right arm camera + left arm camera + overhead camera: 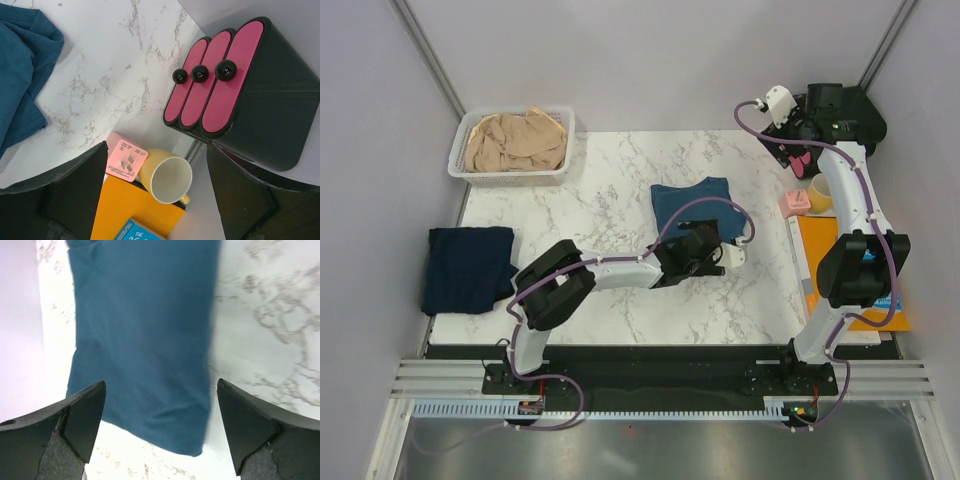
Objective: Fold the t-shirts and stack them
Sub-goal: Put the neatly folded tshirt into the corner of the board with the left arm
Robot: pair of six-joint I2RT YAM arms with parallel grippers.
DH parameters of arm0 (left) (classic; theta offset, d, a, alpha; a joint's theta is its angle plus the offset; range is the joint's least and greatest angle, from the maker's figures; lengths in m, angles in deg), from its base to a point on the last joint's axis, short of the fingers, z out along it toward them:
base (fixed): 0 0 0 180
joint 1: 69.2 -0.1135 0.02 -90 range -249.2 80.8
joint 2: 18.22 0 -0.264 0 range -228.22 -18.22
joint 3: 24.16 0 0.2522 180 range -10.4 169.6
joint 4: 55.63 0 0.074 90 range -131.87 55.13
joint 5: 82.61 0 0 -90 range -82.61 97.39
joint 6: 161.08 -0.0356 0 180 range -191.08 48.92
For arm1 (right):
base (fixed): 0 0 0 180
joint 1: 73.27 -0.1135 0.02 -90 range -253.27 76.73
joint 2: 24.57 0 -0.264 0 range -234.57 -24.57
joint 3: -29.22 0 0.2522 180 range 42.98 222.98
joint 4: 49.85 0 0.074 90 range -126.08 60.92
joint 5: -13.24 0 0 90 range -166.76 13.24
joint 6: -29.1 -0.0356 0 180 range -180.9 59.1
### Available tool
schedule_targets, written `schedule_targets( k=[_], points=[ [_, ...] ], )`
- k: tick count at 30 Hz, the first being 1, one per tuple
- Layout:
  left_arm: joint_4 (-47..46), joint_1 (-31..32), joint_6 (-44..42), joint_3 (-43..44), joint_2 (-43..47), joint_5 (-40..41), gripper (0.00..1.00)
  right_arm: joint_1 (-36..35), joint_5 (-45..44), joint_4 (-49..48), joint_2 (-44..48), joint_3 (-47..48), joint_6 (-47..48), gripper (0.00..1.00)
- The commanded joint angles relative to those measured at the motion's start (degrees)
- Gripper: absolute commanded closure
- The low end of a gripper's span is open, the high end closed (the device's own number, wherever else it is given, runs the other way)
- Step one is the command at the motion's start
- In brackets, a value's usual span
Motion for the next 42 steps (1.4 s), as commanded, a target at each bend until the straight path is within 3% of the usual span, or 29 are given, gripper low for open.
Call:
schedule_targets(
  k=[1, 7, 15, 17, 24, 30, 36, 41, 42],
  points=[
    [-7.21, -2.71, -0.37, 1.09, 0.89, 6.06, 0.01, -0.02, 2.13, -0.40, 2.71, 0.49, -1.40, 0.13],
    [-14.68, -8.51, -8.90, 4.52, 1.78, 7.83, 0.01, -0.11, 2.31, -1.02, 2.89, -0.57, -2.01, 0.14],
    [-23.66, -17.56, -18.84, 9.08, -9.80, 4.41, 0.01, -0.02, 2.58, -1.55, 2.45, -0.04, -3.68, 0.14],
    [-23.14, -18.28, -19.02, 11.37, -12.80, 3.88, 0.01, -0.11, 2.40, -1.63, 2.53, -0.04, -4.03, 0.14],
    [-31.20, -18.63, -24.54, 7.60, -21.86, 2.29, 0.02, -0.02, 1.70, -1.55, 3.23, 0.40, -4.91, 0.14],
    [-32.45, -19.24, -22.45, 6.10, -18.36, 3.17, 0.02, -0.11, 1.35, -1.37, 4.03, -0.13, -5.17, 0.14],
    [-30.08, -19.24, -22.09, 12.68, -10.46, 5.37, 0.01, -0.11, 2.05, -1.46, 4.12, -0.13, -6.14, 0.14],
    [-22.36, -17.05, -18.86, 18.32, -4.56, 4.49, 0.00, -0.02, 1.96, -1.55, 4.47, -0.56, -6.32, 0.14],
    [-17.39, -15.22, -17.62, 18.14, -3.33, 4.32, 0.00, -0.11, 1.79, -1.63, 4.56, -0.74, -6.06, 0.14]
  ],
)
